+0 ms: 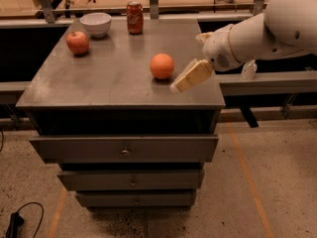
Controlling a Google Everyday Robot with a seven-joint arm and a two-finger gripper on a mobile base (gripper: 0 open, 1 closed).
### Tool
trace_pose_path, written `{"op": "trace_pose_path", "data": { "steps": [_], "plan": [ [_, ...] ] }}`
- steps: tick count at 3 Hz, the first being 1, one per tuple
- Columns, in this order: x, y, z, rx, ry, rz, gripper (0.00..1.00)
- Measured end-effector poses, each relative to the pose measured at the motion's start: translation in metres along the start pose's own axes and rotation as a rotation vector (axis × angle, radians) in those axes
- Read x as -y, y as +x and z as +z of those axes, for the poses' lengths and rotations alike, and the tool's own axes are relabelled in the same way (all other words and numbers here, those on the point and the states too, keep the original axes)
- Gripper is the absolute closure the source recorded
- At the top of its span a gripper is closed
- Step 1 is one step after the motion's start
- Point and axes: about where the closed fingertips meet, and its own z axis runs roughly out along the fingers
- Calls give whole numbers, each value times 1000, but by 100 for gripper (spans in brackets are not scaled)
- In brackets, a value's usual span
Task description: Move orange near apple
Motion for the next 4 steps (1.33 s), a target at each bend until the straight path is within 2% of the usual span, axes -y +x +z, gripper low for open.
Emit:
{"op": "trace_pose_path", "data": {
  "steps": [1, 2, 3, 4],
  "plan": [
    [4, 2, 8, 0, 20, 6, 0],
    [22, 2, 21, 22, 63, 28, 0],
    [37, 4, 36, 59, 82, 51, 0],
    [43, 9, 69, 78, 63, 92, 0]
  ]
}}
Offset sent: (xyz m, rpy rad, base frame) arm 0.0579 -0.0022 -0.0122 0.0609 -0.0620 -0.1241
